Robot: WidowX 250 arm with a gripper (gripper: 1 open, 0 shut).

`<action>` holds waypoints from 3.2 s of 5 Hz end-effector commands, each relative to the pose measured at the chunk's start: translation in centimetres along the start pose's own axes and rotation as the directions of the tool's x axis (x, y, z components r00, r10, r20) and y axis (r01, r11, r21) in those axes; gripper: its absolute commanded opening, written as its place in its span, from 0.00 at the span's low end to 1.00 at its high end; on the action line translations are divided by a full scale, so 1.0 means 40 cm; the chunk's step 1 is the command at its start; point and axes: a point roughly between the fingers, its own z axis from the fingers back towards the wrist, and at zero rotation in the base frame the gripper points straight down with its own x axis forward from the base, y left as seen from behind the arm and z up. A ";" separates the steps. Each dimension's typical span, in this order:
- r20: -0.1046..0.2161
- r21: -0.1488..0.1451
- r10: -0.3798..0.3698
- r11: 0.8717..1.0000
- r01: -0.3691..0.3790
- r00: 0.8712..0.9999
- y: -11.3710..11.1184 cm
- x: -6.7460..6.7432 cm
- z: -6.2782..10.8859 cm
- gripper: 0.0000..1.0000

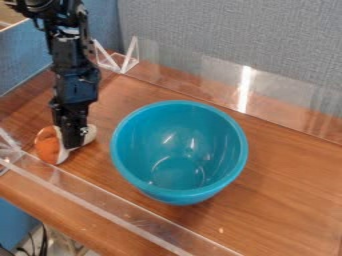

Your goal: Remove the mushroom from inside the blue bowl and put it on the table

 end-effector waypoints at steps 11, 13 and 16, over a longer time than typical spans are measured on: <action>0.063 0.049 0.212 0.975 -0.216 0.975 0.016 0.039 0.084 0.00; 0.085 0.041 0.210 0.976 -0.214 0.974 0.013 0.037 0.074 1.00; 0.125 0.008 0.328 0.943 -0.332 0.936 0.005 0.022 0.055 1.00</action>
